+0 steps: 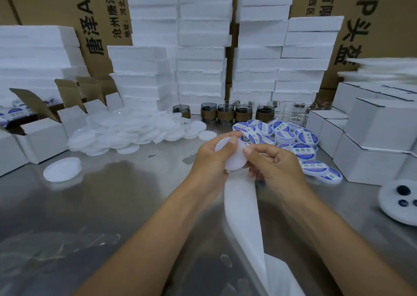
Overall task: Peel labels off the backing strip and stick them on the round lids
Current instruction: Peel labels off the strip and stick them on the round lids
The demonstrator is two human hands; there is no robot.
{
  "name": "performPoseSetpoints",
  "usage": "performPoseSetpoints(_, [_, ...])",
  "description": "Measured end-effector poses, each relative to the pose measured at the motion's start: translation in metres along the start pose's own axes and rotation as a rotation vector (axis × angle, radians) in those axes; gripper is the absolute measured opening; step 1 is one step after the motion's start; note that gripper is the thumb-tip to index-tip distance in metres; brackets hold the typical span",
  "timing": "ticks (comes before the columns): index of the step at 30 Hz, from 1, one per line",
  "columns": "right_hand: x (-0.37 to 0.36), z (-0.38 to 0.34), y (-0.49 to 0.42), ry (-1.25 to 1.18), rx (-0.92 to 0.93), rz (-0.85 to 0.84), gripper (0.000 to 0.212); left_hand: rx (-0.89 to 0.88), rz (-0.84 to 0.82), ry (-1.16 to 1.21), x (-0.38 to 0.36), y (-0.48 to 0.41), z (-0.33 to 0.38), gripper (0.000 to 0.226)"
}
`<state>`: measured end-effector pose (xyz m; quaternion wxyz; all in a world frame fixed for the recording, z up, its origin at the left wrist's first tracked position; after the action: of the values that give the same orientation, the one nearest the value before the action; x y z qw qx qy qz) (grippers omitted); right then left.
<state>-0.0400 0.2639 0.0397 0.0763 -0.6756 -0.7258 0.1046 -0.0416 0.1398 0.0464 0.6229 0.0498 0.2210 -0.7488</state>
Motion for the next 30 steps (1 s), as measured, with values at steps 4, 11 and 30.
performPoseSetpoints(4, [0.016, 0.007, -0.006, 0.362, 0.042, 0.214, 0.011, 0.004, 0.049, 0.004, 0.015, -0.001, 0.0, 0.02])
performPoseSetpoints(11, [0.028, 0.021, -0.003, 0.886, -0.183, 0.164, 0.019, 0.076, 0.053, -0.005, 0.02, -0.001, -0.008, 0.017])
performPoseSetpoints(30, [0.022, 0.008, -0.007, 0.162, -0.193, -0.006, 0.021, 0.16, 0.089, 0.071, 0.029, -0.003, -0.014, 0.013])
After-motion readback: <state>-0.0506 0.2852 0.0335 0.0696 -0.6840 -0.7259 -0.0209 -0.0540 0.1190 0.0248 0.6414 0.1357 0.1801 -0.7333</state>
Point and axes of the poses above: each hand's wrist, its own y-axis away from the middle knuckle, its own x-axis out of the back of the hand, z = x × y, the point moved 2 cm from there along -y, towards the middle knuckle, and after that the axes turned 5 degrees about -z, right-handed, at the moved point
